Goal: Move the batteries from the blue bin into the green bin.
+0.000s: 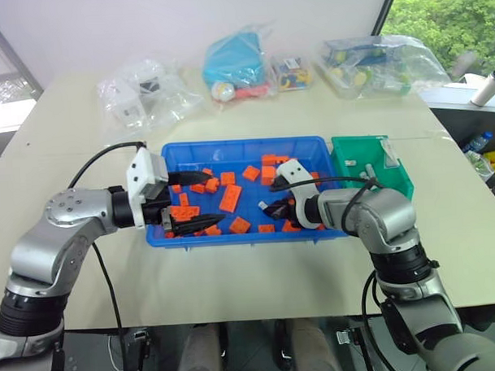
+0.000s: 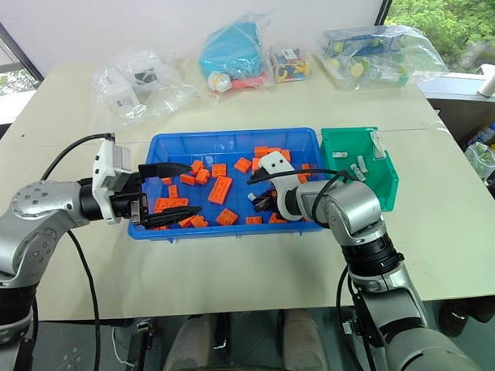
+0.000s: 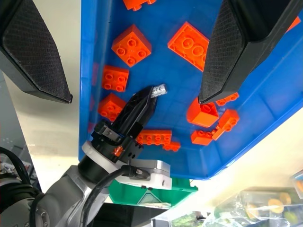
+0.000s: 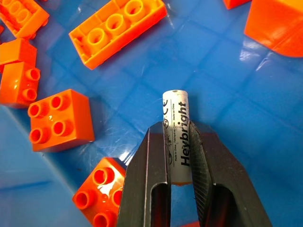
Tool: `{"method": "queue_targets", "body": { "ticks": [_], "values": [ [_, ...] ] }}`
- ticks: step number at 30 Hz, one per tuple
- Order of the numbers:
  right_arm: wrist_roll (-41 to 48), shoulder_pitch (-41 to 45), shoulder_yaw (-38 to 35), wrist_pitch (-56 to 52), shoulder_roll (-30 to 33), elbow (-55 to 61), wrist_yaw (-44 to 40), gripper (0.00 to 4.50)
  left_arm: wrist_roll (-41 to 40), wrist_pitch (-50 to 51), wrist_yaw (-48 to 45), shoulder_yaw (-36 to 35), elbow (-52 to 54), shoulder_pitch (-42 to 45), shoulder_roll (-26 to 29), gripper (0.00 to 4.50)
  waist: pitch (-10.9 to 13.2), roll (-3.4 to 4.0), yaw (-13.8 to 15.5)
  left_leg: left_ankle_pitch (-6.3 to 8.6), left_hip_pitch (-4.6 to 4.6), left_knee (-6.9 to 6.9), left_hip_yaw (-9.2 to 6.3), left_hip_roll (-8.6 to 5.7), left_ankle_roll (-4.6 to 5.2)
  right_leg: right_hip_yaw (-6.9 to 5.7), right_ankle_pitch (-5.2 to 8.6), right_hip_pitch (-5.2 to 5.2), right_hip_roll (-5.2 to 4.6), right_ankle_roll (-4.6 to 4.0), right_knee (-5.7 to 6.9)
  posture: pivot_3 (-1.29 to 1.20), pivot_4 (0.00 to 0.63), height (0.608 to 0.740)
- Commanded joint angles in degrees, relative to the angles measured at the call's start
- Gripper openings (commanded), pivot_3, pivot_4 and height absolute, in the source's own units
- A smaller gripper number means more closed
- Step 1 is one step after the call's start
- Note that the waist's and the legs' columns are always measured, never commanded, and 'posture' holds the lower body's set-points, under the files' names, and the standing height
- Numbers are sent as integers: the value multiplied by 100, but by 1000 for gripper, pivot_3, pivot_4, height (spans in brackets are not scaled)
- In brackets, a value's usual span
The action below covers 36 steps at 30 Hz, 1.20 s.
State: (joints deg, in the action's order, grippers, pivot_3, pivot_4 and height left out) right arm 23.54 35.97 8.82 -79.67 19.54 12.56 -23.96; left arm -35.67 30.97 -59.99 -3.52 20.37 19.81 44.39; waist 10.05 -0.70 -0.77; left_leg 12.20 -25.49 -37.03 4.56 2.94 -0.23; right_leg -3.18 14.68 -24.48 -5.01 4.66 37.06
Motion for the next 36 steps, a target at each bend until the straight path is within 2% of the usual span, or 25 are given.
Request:
{"method": "queue_targets", "body": {
  "ticks": [1, 5, 7, 9, 12, 15, 17, 19, 21, 25, 29, 33, 36],
  "values": [
    [202, 181, -377, -77, 11, 185, -88, 55, 4, -141, -82, -77, -37, 18, 6, 4500, 0, 0, 3, 0, 0, 0, 0, 0, 0, 0, 0, 0, 0, 0, 0, 0, 150, 736],
    [319, 564, -1101, -80, 312, 244, -162, 55, 17, -167, -98, -65, -102, -5, -28, 4500, 3, 5, 12, 0, -2, -1, 2, 0, 0, 0, 0, -2, -1, 0, 0, 0, 150, 736],
    [298, 759, -1507, -35, 751, 191, -190, 55, 0, -172, -109, -114, -121, -57, -17, 4500, 3, 5, 30, 0, -5, -1, 1, -1, 0, 0, 0, -4, -2, 0, -1, 0, 150, 736],
    [128, 751, -1619, 203, 1501, 152, -307, 55, -20, -184, -129, -187, -167, -113, 8, 4500, 3, 4, 41, 0, -7, 0, 1, -2, 0, 0, 0, -3, -3, 0, -5, 0, 150, 736],
    [2, 533, -1704, 508, 2410, 90, -505, 55, -39, -211, -175, -269, -227, -167, 52, 4500, 4, 3, 58, 1, -10, 4, 3, -6, 2, 0, 10, -5, -6, -17, -12, 0, 150, 736],
    [-121, 96, -1732, 887, 3014, 100, -695, 55, -29, -240, -201, -302, -289, -151, 80, 4500, 3, 2, 25, 2, -5, 5, 3, -3, 2, 0, 10, -4, -3, -17, -11, 0, 150, 736],
    [-264, -215, -1642, 1191, 3264, 174, -741, 1088, -25, -255, -208, -329, -337, -132, 82, 4500, 4, 2, -2, 2, -2, 5, 5, -1, 2, 1, 10, -4, -1, -16, -10, 0, 150, 736],
    [-333, -502, -1634, 1440, 3381, 269, -798, 1838, 2, -273, -201, -343, -412, -68, 71, 4500, 4, 3, -6, 2, 1, 5, 7, 0, 2, 2, 9, -5, -1, -15, -8, 0, 150, 736],
    [-251, -581, -1710, 1578, 3373, 343, -911, 2781, 18, -289, -218, -352, -482, -24, 75, 4500, 4, 3, -2, 1, 1, 4, 7, 0, 2, 2, 8, -5, -1, -13, -7, 0, 150, 736],
    [54, -787, -2124, 2094, 3587, 443, -1584, 2781, 19, -300, -285, -385, -579, 32, 143, 4500, 5, 4, 13, 2, -1, 3, 6, 0, 2, 3, 2, -5, -1, 0, -8, 0, 150, 736],
    [153, -1745, -2888, 3215, 4217, 164, -2899, 2781, -21, -246, -436, -616, -794, 55, 412, 4500, 7, 1, 152, 2, -8, 2, 5, -2, 3, 1, 8, -4, -2, -2, -15, 0, 150, 736],
    [-126, -2955, -3626, 4653, 4831, -919, -4330, 2781, -171, -91, -757, -1018, -1223, 40, 863, 4500, 8, 1, 158, 2, -2, -4, 9, -1, 4, 2, 15, 5, -4, -14, -25, 0, 150, 736],
    [-258, -3349, -3951, 5520, 5126, -1930, -5067, 2781, -248, 57, -831, -1284, -1769, 201, 1066, 4500, 9, 3, 142, 2, 6, -4, 13, -1, 3, 2, 15, 12, -5, -15, -29, 0, 150, 736]
  ]
}}
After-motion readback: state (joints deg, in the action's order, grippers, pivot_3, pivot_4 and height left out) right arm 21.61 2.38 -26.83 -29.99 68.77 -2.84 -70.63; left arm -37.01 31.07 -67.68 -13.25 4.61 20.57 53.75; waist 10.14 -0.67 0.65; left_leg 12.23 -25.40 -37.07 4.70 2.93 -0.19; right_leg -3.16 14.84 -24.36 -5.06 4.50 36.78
